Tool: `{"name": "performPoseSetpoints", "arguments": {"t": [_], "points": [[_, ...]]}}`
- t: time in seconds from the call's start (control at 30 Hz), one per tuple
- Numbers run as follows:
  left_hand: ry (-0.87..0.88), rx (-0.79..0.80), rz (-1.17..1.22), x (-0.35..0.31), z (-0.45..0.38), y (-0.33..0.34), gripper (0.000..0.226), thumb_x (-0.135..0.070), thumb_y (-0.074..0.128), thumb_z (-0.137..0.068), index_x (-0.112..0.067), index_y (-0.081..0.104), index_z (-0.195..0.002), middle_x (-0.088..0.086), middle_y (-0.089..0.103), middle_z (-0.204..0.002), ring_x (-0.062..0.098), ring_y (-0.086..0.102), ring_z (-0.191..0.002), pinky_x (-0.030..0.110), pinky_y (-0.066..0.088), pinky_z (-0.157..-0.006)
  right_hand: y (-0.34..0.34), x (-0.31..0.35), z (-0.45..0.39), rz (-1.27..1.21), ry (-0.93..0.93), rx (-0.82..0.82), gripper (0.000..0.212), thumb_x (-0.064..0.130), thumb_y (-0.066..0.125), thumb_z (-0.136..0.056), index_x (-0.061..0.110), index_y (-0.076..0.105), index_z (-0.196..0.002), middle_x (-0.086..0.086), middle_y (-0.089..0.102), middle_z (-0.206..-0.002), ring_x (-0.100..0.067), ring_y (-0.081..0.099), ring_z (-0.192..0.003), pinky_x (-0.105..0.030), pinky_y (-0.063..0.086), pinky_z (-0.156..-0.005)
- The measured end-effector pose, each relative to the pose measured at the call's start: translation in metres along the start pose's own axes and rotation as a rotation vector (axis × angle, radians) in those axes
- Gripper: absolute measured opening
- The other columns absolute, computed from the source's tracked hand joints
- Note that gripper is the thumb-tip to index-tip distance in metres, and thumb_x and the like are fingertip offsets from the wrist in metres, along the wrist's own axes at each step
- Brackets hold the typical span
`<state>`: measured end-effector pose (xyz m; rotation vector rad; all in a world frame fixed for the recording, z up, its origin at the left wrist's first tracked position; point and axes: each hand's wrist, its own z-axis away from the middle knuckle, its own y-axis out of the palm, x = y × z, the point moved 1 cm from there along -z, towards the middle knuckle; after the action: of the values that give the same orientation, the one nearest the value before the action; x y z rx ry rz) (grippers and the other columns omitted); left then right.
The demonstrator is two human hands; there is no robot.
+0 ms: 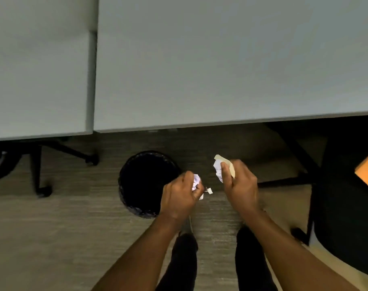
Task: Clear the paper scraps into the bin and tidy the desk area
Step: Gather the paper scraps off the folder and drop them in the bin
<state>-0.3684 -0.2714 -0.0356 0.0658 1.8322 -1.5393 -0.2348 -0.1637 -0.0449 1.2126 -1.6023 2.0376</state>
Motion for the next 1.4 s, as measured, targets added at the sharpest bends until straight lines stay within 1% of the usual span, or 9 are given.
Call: {"name": "performPoseSetpoints", "arguments": {"t": [0.17, 0.3, 0.5, 0.63, 0.73, 0.8, 0.87, 1.03, 1.4], "points": [[-0.149, -0.046, -0.098, 0.103, 0.051, -0.006, 0.023, -0.031, 0.053, -0.085, -0.009, 0.054, -0.076, 0.006, 0.06, -0.062, 0.027, 0.06, -0.049, 0.03, 0.043, -0.041, 0.101, 0.03, 0.027, -0.02, -0.139, 0.199, 0.033, 0.035, 0.049, -0.096, 0.005, 0.059, -0.084, -0.005, 0.059, -0.075, -0.014, 0.055, -0.062, -0.021, 0.039, -0.055], [-0.246, -0.03, -0.187, 0.165, 0.067, 0.0, 0.027, -0.035, 0.048, -0.087, -0.009, 0.053, -0.079, 0.01, 0.061, -0.064, 0.031, 0.06, -0.049, 0.033, 0.044, -0.038, 0.168, 0.038, 0.036, -0.026, -0.169, 0.33, 0.03, 0.034, 0.052, -0.098, 0.006, 0.061, -0.092, -0.007, 0.063, -0.082, -0.018, 0.06, -0.068, -0.016, 0.035, -0.06], [-0.399, -0.02, -0.271, 0.228, 0.07, 0.027, 0.038, -0.039, 0.039, -0.091, -0.005, 0.057, -0.091, 0.016, 0.064, -0.079, 0.037, 0.062, -0.062, 0.035, 0.041, -0.045, 0.254, 0.032, 0.036, 0.027, -0.17, 0.463, 0.032, 0.033, 0.049, -0.098, 0.003, 0.059, -0.101, -0.016, 0.065, -0.091, -0.034, 0.063, -0.079, -0.035, 0.045, -0.062], [-0.524, 0.046, -0.366, 0.261, 0.077, 0.054, 0.047, -0.047, 0.035, -0.092, -0.009, 0.058, -0.109, 0.015, 0.06, -0.102, 0.035, 0.058, -0.088, 0.037, 0.044, -0.057, 0.299, 0.013, 0.042, 0.145, -0.176, 0.556, 0.04, 0.043, 0.043, -0.099, 0.008, 0.055, -0.113, -0.017, 0.063, -0.105, -0.039, 0.061, -0.088, -0.041, 0.049, -0.067], [-0.604, 0.167, -0.37, 0.276, 0.086, 0.069, 0.064, -0.051, 0.029, -0.092, -0.012, 0.04, -0.142, 0.015, 0.048, -0.138, 0.035, 0.047, -0.12, 0.047, 0.043, -0.089, 0.314, 0.002, 0.044, 0.282, -0.232, 0.638, 0.051, 0.054, 0.029, -0.098, 0.018, 0.044, -0.131, -0.013, 0.055, -0.125, -0.035, 0.055, -0.108, -0.043, 0.046, -0.079], [-0.59, 0.227, -0.369, 0.28, 0.094, 0.075, 0.068, -0.05, 0.023, -0.094, -0.015, 0.023, -0.152, 0.012, 0.026, -0.159, 0.031, 0.028, -0.142, 0.049, 0.028, -0.11, 0.323, -0.003, 0.045, 0.393, -0.318, 0.706, 0.058, 0.057, 0.025, -0.098, 0.022, 0.033, -0.144, -0.01, 0.045, -0.141, -0.031, 0.044, -0.124, -0.045, 0.041, -0.092], [-0.564, 0.259, -0.369, 0.282, 0.102, 0.078, 0.068, -0.049, 0.018, -0.096, -0.015, 0.013, -0.155, 0.01, 0.011, -0.164, 0.026, 0.01, -0.149, 0.046, 0.014, -0.119, 0.326, -0.006, 0.046, 0.494, -0.371, 0.746, 0.062, 0.059, 0.022, -0.097, 0.024, 0.025, -0.149, -0.008, 0.033, -0.152, -0.03, 0.033, -0.134, -0.047, 0.033, -0.102], [-0.535, 0.274, -0.372, 0.276, 0.112, 0.079, 0.066, -0.049, 0.016, -0.099, -0.015, 0.008, -0.156, 0.007, 0.001, -0.164, 0.022, -0.003, -0.15, 0.044, 0.004, -0.121, 0.323, -0.01, 0.054, 0.577, -0.427, 0.821, 0.065, 0.058, 0.015, -0.098, 0.021, 0.02, -0.151, -0.009, 0.021, -0.158, -0.028, 0.014, -0.144, -0.045, 0.017, -0.115], [-0.537, 0.313, -0.362, 0.251, 0.113, 0.074, 0.066, -0.048, 0.012, -0.099, -0.015, 0.004, -0.155, 0.007, -0.003, -0.164, 0.021, -0.008, -0.15, 0.043, 0.002, -0.121, 0.295, -0.015, 0.06, 0.549, -0.341, 0.812, 0.07, 0.061, 0.01, -0.097, 0.018, 0.017, -0.151, -0.008, 0.016, -0.16, -0.024, 0.008, -0.146, -0.044, 0.011, -0.117]]}}
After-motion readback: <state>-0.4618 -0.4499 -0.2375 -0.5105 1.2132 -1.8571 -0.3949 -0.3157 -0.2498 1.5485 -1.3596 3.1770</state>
